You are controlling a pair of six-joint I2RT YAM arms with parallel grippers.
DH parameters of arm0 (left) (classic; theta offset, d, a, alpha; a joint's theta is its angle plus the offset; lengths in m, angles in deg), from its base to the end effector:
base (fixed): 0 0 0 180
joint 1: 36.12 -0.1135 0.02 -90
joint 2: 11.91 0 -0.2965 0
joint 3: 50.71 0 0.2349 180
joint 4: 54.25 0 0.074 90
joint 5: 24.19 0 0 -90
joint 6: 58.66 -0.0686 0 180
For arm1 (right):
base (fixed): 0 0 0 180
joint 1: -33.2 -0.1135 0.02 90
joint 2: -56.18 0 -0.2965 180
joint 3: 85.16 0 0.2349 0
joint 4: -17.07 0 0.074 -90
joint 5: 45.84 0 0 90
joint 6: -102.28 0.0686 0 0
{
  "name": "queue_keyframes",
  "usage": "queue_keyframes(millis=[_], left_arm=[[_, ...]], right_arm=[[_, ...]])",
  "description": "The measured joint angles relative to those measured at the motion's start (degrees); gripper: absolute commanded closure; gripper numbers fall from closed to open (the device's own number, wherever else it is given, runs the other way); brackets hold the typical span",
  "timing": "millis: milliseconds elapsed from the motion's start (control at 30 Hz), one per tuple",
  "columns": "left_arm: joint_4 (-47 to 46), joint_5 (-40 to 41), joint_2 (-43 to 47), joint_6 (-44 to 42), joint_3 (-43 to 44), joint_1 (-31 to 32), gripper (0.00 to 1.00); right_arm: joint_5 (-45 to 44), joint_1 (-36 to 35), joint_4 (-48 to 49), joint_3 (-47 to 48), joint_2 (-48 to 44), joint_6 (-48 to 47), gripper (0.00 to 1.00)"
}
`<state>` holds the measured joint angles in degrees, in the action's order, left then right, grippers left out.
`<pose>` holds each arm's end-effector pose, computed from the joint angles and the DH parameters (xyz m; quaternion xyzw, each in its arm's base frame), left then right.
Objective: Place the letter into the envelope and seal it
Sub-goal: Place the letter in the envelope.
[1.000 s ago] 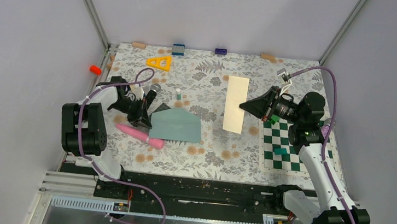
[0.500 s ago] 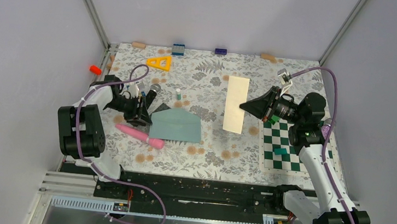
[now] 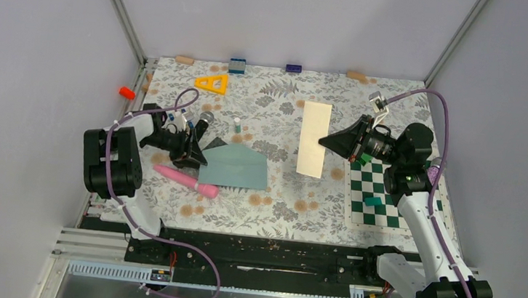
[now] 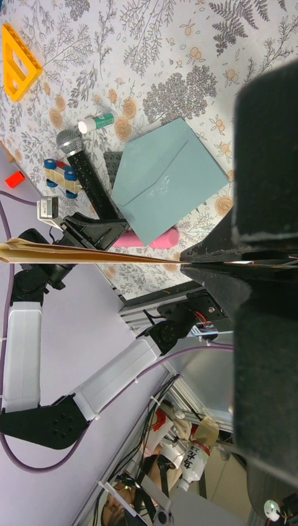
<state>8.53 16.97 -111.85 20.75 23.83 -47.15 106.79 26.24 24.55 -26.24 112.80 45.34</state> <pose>0.2917 0.0042 0.1857 0.0031 0.9104 -0.4033 0.0917 0.1868 0.0842 0.3884 -0.2630 0.6259 0.5382 0.4994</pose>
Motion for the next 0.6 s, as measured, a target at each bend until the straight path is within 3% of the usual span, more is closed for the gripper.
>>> queue_keyframes(millis=[433,600], left_arm=[[-4.22,-4.68,-2.16,1.62,-2.03,-0.55,0.53],[-4.28,-6.16,-4.68,1.62,-2.03,-0.59,0.67]], right_arm=[[0.00,0.02,-0.44,0.02,0.33,-0.26,1.00],[0.00,0.02,-0.48,0.02,0.55,-0.26,1.00]])
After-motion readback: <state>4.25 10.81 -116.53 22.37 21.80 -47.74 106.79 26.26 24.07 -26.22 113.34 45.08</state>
